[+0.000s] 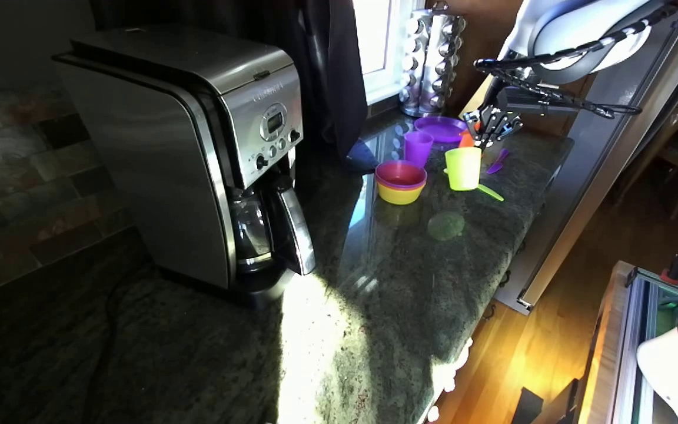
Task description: Put the yellow knife on the counter, then turn the yellow cup around
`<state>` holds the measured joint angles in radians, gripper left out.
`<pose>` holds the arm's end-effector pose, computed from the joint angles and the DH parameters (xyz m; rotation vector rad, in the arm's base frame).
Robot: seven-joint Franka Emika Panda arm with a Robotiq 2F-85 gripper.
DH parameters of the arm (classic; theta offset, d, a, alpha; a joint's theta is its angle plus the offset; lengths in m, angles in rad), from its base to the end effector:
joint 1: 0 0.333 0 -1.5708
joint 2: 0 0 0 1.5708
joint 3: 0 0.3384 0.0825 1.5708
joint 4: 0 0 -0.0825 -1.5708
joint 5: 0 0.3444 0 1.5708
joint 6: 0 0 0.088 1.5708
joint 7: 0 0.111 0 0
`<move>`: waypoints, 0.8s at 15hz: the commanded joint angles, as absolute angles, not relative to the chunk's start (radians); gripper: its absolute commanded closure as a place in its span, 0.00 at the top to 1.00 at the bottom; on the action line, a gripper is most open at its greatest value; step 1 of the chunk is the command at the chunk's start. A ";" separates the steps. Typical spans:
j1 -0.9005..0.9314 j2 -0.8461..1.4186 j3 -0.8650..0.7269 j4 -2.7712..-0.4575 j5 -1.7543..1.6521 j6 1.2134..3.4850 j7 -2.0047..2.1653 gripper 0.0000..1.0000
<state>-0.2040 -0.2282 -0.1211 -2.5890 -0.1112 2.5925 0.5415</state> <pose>0.3946 -0.1317 0.4062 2.8721 -1.1781 0.3650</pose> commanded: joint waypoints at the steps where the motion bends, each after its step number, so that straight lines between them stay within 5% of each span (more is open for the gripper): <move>1: -0.269 -0.281 -0.065 -2.664 -0.203 2.679 0.625 0.01; 12: -0.472 -0.260 0.106 -2.673 -0.667 2.791 1.146 0.01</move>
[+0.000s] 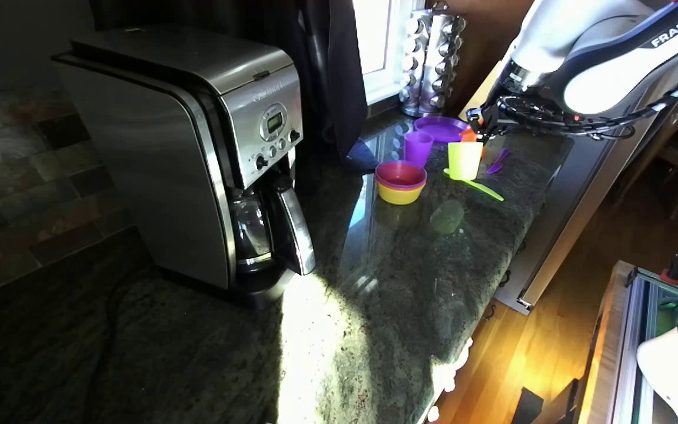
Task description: Put the yellow knife on the counter, then turn the yellow cup around
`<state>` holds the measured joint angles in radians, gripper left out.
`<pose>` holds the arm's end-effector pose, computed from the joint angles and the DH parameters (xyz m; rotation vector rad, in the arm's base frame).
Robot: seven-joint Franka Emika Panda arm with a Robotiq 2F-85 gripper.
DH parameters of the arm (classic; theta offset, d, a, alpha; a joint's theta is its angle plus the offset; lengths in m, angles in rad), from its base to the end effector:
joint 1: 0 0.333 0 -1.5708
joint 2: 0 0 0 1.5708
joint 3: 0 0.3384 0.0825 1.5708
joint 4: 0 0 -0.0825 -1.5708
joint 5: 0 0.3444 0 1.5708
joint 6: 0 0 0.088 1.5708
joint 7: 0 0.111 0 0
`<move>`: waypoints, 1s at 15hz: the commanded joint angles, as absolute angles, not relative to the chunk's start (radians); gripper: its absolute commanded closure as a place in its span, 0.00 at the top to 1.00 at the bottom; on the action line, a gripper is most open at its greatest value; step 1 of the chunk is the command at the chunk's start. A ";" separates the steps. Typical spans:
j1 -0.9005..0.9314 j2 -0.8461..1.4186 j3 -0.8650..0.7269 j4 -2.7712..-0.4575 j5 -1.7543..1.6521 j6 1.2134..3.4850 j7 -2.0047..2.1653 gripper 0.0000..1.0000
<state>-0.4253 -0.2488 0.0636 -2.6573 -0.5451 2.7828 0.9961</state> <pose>0.3881 -0.1224 0.4047 2.6264 -1.2355 0.6387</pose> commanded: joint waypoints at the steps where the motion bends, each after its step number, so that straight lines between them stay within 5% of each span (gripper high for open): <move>1: -0.494 -0.256 0.130 -2.672 -0.702 2.790 1.192 0.01; 15: -0.590 -0.209 0.286 -2.642 -1.102 2.705 1.791 0.01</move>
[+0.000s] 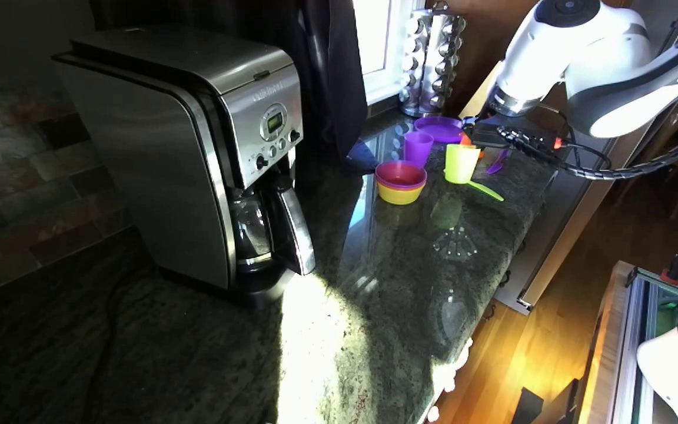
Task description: Put the yellow knife on the counter, then turn the yellow cup around
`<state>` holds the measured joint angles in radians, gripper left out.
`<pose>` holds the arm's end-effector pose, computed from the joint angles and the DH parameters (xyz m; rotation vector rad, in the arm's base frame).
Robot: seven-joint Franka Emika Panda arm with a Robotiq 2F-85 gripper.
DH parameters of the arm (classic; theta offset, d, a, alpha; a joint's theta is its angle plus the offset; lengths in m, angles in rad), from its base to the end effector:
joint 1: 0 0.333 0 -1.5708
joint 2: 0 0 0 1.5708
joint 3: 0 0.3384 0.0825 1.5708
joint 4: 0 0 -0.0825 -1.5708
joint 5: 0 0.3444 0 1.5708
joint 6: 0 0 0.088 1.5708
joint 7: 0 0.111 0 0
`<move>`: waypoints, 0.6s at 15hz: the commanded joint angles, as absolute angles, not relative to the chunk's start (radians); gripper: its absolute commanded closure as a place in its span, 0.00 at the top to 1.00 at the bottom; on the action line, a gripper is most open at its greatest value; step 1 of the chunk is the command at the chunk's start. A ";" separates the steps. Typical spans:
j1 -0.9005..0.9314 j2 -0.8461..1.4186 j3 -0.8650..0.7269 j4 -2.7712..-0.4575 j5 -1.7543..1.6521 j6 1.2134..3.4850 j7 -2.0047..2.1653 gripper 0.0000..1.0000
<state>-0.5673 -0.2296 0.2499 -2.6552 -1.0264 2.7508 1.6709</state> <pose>0.3875 -0.0918 0.3815 2.3605 -1.4067 0.7907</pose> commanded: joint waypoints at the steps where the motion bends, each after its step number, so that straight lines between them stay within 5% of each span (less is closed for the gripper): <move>1: -0.590 -0.204 0.291 -2.641 -1.114 2.691 1.813 0.01; 3: -0.587 -0.192 0.299 -2.637 -1.135 2.666 1.853 0.01; 4: -0.587 -0.186 0.302 -2.635 -1.145 2.656 1.870 0.25; 9: -0.579 -0.173 0.302 -2.633 -1.138 2.644 1.901 0.57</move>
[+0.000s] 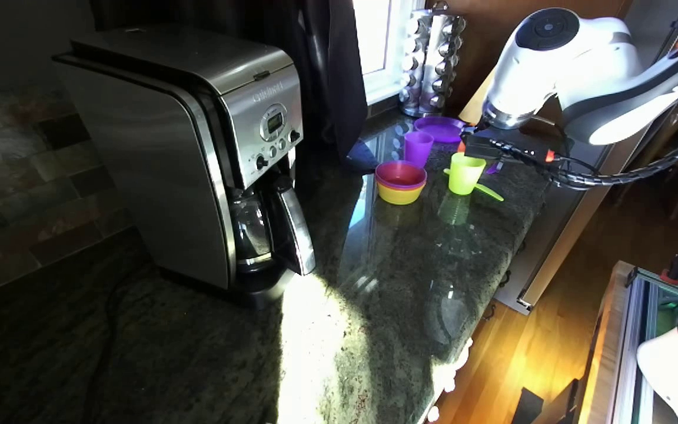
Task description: Put the yellow knife on the counter, then turn the yellow cup around
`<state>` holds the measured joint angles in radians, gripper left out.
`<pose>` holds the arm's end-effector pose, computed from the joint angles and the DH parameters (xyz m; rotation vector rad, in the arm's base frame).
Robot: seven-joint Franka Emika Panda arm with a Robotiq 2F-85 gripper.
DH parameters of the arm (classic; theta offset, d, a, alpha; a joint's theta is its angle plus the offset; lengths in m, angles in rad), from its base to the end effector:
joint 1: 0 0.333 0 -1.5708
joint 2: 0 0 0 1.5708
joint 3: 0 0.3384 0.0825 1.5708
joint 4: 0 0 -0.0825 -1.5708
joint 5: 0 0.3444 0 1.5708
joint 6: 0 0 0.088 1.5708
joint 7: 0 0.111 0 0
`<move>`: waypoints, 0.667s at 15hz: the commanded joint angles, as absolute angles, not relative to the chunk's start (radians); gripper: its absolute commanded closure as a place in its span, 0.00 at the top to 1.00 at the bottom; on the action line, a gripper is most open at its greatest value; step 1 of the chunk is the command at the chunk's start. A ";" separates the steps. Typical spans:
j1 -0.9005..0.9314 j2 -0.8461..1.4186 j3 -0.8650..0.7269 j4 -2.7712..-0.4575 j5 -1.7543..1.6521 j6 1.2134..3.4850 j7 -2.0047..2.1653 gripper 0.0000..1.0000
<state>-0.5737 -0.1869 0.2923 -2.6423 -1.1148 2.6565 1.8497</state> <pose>0.3885 -0.0883 0.3618 2.2473 -1.4724 0.7669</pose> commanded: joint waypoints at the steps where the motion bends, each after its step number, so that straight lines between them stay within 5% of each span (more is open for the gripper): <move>1: -0.577 -0.184 0.295 -2.638 -1.124 2.655 1.890 0.66; 5: -0.571 -0.245 0.256 -2.664 -1.048 2.711 1.789 0.95; 6: -0.433 -0.254 0.106 -2.668 -1.038 2.708 1.741 1.00; 10: -0.345 -0.247 -0.041 -2.692 -0.894 2.815 1.408 1.00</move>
